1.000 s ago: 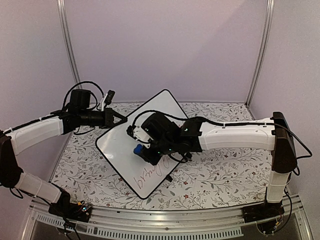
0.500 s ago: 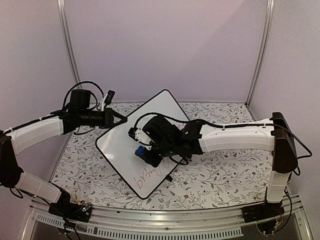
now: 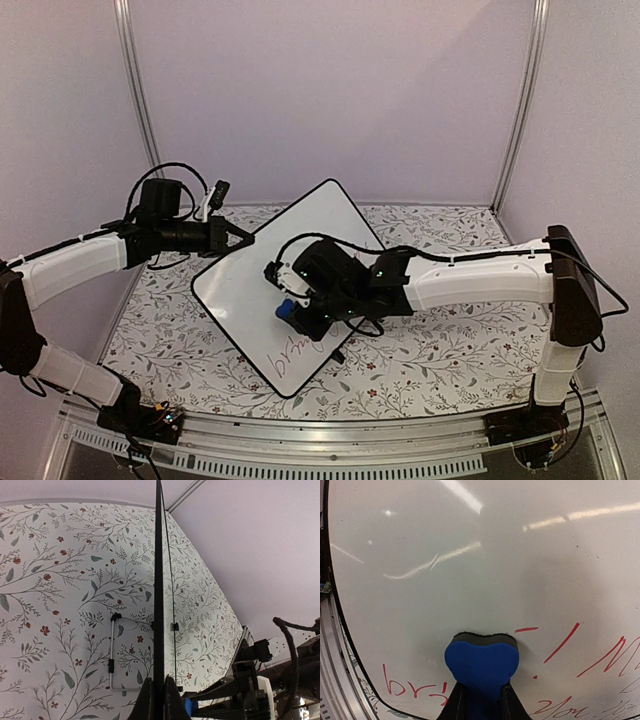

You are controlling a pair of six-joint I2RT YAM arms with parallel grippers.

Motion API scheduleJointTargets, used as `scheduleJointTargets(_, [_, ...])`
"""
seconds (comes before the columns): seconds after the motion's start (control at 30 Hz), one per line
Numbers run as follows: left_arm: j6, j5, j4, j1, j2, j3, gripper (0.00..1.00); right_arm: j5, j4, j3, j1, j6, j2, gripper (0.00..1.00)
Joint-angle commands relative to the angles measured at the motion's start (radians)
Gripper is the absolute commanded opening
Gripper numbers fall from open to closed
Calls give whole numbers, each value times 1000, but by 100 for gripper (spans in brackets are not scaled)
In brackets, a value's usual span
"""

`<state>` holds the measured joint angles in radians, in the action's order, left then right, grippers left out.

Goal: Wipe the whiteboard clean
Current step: Erase the whiteboard at the center of the board.

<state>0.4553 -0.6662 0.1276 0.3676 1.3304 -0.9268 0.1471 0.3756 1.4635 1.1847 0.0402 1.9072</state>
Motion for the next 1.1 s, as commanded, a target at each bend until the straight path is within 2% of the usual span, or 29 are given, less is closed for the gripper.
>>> scheduleJointTargets(0.0, [-27,-3,10,15,16,-9,0,-6,65,-55,-4,22,7,4])
scheduleJointTargets(0.6, [-24,-6,9,16,17,-9,0,-6,75,-95,-4,41,-35,4])
scheduleJointTargets(1.07, [-25,-6,10,15,21,-10,0,64,111,7,-3,5,-95,3])
